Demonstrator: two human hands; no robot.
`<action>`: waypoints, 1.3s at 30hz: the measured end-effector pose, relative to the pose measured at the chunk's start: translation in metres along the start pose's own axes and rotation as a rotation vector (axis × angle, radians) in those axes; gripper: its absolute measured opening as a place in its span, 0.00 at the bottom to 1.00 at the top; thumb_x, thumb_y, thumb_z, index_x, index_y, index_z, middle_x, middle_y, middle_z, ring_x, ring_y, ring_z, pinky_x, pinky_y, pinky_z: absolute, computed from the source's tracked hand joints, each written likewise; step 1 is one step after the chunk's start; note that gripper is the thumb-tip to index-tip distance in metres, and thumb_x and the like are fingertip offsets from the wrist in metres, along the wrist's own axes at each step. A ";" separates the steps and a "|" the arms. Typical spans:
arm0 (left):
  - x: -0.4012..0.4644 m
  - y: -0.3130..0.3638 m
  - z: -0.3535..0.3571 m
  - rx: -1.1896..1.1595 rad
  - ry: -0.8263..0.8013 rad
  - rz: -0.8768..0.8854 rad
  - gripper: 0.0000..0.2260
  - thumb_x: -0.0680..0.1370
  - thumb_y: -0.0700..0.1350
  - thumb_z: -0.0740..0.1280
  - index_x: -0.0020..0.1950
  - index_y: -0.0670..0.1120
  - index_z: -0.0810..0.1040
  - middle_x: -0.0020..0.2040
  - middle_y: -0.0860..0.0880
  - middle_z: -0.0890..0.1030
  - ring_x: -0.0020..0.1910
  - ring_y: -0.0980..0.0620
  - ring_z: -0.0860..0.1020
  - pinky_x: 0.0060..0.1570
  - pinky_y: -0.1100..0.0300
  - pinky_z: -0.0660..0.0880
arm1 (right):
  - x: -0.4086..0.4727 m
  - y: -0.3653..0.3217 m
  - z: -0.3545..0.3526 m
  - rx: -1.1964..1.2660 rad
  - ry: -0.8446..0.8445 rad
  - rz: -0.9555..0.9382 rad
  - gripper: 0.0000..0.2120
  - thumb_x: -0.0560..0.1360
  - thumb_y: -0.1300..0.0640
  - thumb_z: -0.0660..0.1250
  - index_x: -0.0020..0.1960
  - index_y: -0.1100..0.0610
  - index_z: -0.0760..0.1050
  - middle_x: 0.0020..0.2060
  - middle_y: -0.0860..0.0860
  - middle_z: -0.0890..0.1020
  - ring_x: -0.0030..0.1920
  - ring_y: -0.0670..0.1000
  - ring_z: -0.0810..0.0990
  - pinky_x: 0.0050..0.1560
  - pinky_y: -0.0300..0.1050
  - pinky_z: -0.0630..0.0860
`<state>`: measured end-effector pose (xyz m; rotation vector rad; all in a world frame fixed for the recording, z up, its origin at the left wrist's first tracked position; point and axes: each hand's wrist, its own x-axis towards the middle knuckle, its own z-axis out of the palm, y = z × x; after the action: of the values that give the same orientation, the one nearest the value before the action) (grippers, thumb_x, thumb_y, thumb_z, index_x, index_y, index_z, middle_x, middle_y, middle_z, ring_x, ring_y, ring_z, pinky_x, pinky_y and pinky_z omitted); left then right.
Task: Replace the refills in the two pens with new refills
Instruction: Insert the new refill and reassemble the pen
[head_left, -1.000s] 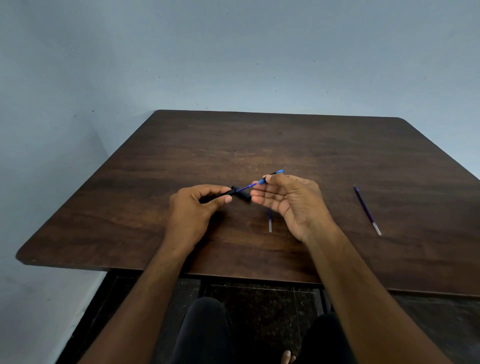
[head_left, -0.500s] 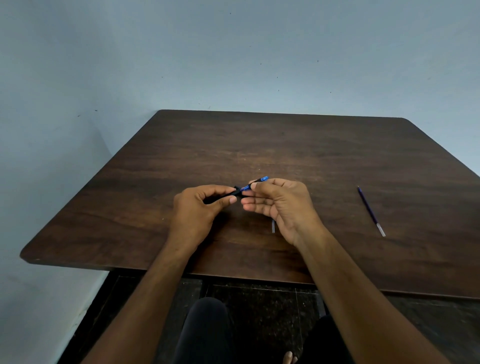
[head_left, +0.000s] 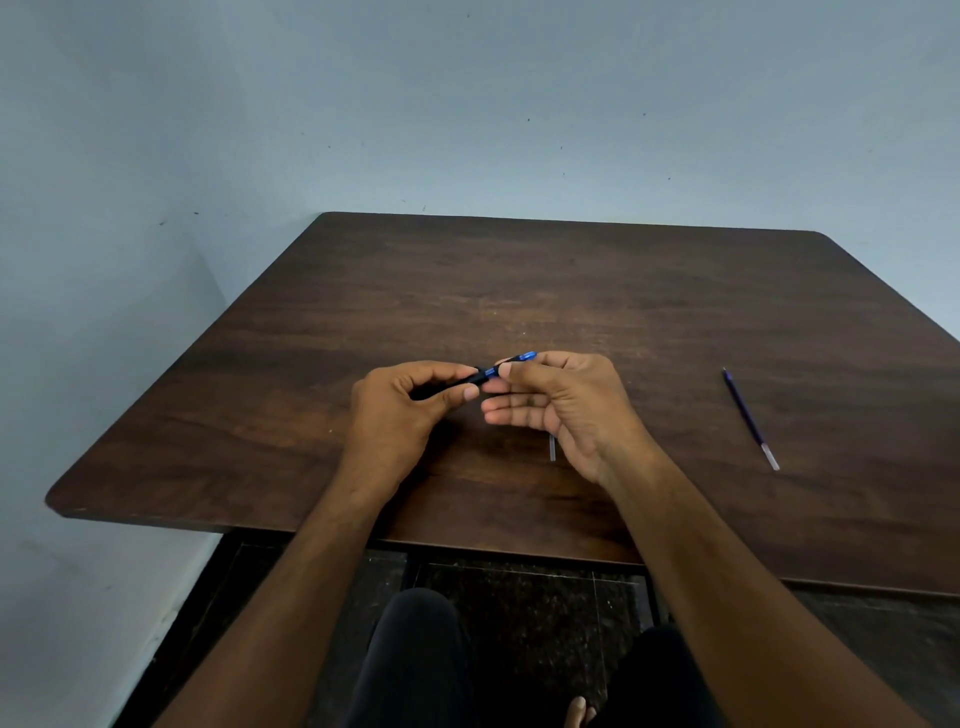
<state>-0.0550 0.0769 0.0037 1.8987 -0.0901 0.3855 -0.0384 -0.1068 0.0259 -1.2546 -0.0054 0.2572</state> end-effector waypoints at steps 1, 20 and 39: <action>0.000 0.000 0.000 0.003 0.000 0.002 0.11 0.72 0.42 0.78 0.53 0.48 0.88 0.49 0.54 0.88 0.51 0.59 0.85 0.59 0.54 0.80 | 0.001 0.000 0.000 -0.017 -0.011 -0.002 0.06 0.76 0.67 0.71 0.50 0.71 0.80 0.42 0.67 0.86 0.39 0.63 0.87 0.38 0.50 0.84; -0.002 0.002 0.000 0.025 -0.007 0.013 0.11 0.71 0.45 0.79 0.52 0.52 0.88 0.49 0.58 0.87 0.52 0.62 0.84 0.60 0.53 0.80 | 0.003 -0.003 -0.004 -0.398 -0.017 -0.161 0.18 0.77 0.49 0.72 0.40 0.65 0.80 0.29 0.59 0.82 0.22 0.54 0.77 0.17 0.40 0.71; -0.002 -0.002 0.001 0.031 0.013 0.019 0.11 0.70 0.45 0.79 0.52 0.51 0.88 0.48 0.57 0.88 0.50 0.61 0.84 0.58 0.56 0.80 | 0.005 0.005 -0.014 -0.518 0.066 -0.355 0.14 0.75 0.49 0.75 0.40 0.59 0.81 0.30 0.55 0.84 0.23 0.53 0.80 0.24 0.43 0.76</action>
<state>-0.0562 0.0762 0.0010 1.9267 -0.0942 0.4149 -0.0325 -0.1181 0.0164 -1.7471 -0.2492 -0.1043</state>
